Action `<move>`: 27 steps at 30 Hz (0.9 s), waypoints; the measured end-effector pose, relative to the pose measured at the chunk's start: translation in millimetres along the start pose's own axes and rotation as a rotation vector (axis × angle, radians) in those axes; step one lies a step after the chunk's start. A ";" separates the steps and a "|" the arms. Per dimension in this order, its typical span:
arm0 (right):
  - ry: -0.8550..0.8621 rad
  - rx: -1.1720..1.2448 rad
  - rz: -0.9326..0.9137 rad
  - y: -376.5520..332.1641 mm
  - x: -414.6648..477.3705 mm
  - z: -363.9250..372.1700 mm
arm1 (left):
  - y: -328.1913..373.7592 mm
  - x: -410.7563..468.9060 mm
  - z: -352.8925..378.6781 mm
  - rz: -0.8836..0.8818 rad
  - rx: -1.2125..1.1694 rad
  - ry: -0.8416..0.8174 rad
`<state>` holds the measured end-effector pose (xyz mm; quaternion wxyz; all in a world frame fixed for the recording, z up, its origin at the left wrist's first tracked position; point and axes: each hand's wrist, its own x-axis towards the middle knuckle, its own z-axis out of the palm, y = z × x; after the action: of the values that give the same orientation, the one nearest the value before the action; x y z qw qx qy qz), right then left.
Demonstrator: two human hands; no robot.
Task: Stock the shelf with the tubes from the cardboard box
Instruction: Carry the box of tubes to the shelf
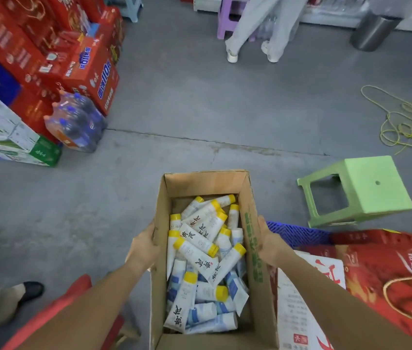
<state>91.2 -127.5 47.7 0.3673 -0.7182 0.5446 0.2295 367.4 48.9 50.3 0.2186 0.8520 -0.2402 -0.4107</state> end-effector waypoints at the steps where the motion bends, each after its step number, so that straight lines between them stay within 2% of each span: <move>1: 0.001 0.008 -0.008 -10.9 5.5 -2.7 | -1.3 8.0 -10.2 -0.005 -0.001 -0.002; 9: -0.036 -0.088 -0.060 -100.0 62.0 -36.3 | 2.8 68.8 -87.6 -0.022 -0.033 0.057; 16: -0.036 -0.071 -0.162 -149.9 116.3 -79.6 | 23.0 118.3 -128.2 -0.051 -0.062 0.110; 21: -0.005 0.056 -0.238 -190.0 162.9 -122.4 | 61.5 165.1 -154.7 -0.052 -0.067 0.152; 25: 0.018 0.047 -0.315 -223.5 218.4 -165.8 | 90.8 205.8 -177.1 -0.055 -0.079 0.215; 27: 0.017 0.028 -0.298 -241.8 242.4 -187.2 | 102.2 228.2 -189.8 -0.074 -0.080 0.235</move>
<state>381.1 -388.7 54.8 0.4029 -0.7876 0.4383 0.1588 621.6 -132.9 80.5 0.2636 0.8931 -0.1647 -0.3252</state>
